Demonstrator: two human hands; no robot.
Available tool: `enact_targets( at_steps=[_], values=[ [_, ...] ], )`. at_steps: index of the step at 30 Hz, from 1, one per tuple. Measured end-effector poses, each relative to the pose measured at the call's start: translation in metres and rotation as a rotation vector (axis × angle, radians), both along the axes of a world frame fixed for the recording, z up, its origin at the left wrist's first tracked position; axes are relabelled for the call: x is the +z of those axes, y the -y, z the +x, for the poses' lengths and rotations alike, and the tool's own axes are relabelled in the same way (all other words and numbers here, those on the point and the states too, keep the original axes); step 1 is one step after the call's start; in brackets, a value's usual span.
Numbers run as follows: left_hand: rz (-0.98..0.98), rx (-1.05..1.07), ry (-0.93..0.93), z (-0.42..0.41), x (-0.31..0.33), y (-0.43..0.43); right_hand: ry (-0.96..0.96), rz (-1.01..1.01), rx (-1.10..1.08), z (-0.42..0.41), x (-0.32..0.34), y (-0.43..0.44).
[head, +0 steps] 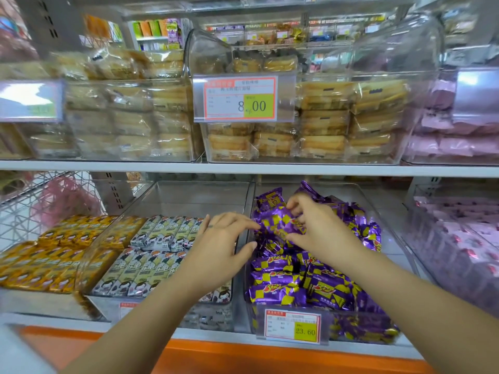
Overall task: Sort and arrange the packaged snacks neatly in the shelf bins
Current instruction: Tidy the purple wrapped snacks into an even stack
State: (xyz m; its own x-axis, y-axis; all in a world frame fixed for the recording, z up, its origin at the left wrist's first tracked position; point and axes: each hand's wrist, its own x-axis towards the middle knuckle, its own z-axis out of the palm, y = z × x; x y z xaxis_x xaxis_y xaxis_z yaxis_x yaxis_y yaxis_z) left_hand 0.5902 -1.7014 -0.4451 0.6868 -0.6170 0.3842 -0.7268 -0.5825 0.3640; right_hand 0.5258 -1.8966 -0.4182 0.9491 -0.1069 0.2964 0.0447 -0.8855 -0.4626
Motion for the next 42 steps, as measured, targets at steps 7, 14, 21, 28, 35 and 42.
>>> enact_targets(
  at_steps=[7, 14, 21, 28, 35, 42],
  values=[
    [-0.016, -0.001, 0.014, 0.002, -0.009, -0.002, -0.315, -0.110, 0.158, 0.017, -0.029, -0.003],
    [-0.055, -0.017, -0.038, 0.005, -0.017, -0.002, -0.441, 0.053, 0.234, 0.016, -0.027, 0.001],
    [-0.026, -0.038, -0.002, 0.002, -0.011, -0.003, -0.263, -0.031, 0.204, -0.011, 0.003, 0.023],
    [0.163, -0.225, 0.138, -0.019, 0.001, 0.024, -0.339, -0.544, 0.124, -0.047, -0.005, 0.029],
    [0.641, -0.155, 0.114, -0.035, -0.001, 0.035, -0.263, -0.484, 0.152, -0.056, -0.009, 0.024],
    [0.663, -0.107, 0.142, -0.041, -0.001, 0.038, -0.330, -0.279, 0.284, -0.065, -0.014, 0.016]
  ],
)
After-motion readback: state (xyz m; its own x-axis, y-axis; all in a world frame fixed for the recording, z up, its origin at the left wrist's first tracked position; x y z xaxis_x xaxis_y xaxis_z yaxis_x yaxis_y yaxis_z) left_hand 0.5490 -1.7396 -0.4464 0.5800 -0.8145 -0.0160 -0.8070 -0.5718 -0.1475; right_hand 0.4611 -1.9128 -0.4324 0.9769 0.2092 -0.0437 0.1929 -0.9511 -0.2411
